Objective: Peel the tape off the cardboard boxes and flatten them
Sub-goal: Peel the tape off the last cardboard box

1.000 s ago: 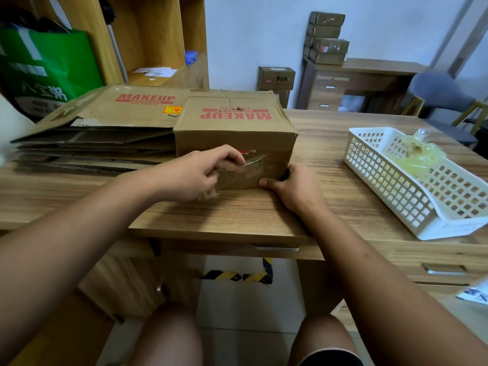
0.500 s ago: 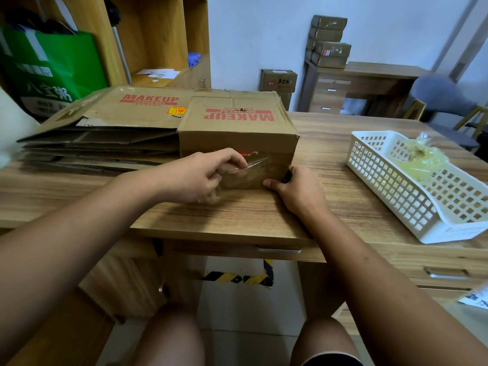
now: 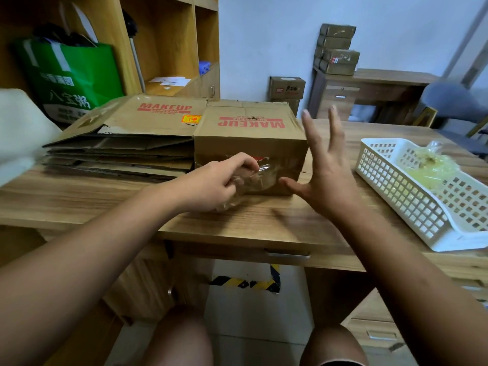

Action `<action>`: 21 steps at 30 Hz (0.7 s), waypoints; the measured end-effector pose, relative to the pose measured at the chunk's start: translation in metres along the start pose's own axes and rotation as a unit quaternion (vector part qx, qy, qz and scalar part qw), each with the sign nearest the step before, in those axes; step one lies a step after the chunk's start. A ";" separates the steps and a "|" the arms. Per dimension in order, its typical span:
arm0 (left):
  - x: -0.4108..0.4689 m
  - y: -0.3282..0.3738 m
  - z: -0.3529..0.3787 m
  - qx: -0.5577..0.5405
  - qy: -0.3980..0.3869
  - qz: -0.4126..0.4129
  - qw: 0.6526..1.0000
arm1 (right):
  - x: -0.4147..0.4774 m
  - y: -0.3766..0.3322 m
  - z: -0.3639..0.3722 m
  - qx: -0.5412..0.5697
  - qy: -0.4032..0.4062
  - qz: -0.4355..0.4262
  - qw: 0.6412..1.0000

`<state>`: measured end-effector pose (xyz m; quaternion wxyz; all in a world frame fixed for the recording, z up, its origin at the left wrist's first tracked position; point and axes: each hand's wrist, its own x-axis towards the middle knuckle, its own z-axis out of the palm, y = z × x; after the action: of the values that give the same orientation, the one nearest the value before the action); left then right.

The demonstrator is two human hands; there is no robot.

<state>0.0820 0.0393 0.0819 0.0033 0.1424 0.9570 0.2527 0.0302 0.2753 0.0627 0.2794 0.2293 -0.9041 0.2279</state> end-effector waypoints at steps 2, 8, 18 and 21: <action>0.000 0.002 0.001 -0.004 -0.003 0.008 1.000 | 0.014 -0.002 -0.007 -0.052 -0.034 -0.059 0.996; -0.004 0.002 0.000 -0.036 -0.008 0.022 0.999 | 0.039 0.002 -0.003 -0.038 -0.167 -0.013 0.985; -0.008 0.000 -0.004 -0.063 -0.020 0.019 0.998 | 0.034 0.005 0.017 0.024 -0.115 0.026 0.993; -0.009 -0.001 -0.006 -0.088 -0.030 0.018 0.996 | 0.032 0.005 0.019 0.020 -0.106 0.023 0.994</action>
<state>0.0900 0.0330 0.0860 0.0396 0.1667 0.9279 0.3313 -0.0036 0.2595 0.0669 0.1718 0.2365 -0.9291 0.2266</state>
